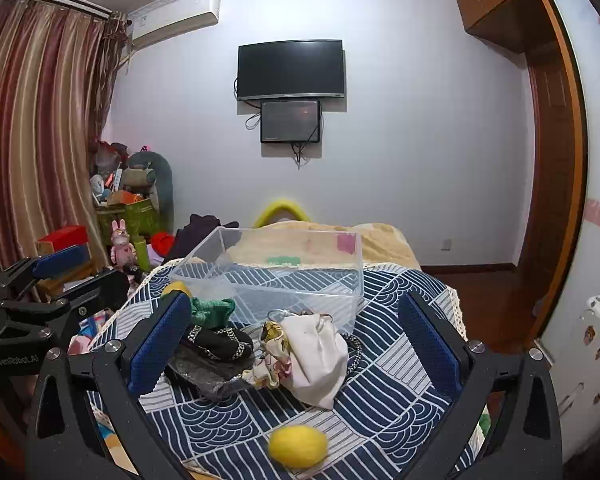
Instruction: Organize soft objects
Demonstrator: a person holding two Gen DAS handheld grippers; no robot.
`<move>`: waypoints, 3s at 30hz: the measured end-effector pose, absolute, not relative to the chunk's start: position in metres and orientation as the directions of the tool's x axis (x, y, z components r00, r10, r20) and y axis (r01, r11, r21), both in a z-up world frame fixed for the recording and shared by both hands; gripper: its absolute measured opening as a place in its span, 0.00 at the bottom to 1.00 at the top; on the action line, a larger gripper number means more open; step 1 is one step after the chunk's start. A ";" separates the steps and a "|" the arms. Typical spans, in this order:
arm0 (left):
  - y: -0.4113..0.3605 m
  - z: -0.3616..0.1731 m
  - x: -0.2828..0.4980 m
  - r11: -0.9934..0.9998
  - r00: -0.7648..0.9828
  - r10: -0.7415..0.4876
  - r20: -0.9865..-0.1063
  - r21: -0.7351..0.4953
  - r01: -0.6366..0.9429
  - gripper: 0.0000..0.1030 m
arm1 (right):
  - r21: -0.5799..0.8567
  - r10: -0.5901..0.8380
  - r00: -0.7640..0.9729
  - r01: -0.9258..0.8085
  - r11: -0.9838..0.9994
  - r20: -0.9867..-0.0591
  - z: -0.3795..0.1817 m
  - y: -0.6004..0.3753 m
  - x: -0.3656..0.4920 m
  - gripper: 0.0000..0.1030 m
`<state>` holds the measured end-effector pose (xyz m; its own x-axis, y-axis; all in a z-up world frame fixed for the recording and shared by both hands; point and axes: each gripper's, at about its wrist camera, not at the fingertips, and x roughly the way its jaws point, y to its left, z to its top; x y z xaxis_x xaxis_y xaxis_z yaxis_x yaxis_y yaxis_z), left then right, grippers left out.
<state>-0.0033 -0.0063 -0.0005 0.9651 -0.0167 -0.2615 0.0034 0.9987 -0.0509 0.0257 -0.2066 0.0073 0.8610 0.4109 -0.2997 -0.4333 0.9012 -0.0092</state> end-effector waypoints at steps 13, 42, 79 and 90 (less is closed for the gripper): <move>-0.005 0.002 -0.005 0.998 0.966 -0.018 -0.256 -0.057 0.004 1.00 | -0.008 0.412 0.864 -0.433 0.901 -0.290 0.009 -0.208 0.023 1.00; -0.004 0.002 -0.006 0.998 0.967 -0.016 -0.253 -0.059 0.001 1.00 | -0.007 0.421 0.862 -0.441 0.898 -0.284 0.008 -0.207 0.019 1.00; 0.001 -0.033 0.006 0.997 0.920 -0.037 -0.390 -0.075 0.008 0.78 | 0.001 0.419 0.815 -0.457 0.890 -0.401 -0.012 -0.209 0.030 0.95; 0.013 -0.061 0.015 0.993 0.872 -0.045 -0.488 -0.119 -0.016 0.61 | 0.047 0.387 0.664 -0.469 0.882 -0.640 -0.076 -0.217 0.043 0.64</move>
<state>0.0155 0.0133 -0.0608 0.8719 -0.0446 -0.4876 -0.0159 0.9927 -0.1192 0.0434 -0.2169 -0.0758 0.6638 0.3868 -0.6402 -0.4690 0.8820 0.0465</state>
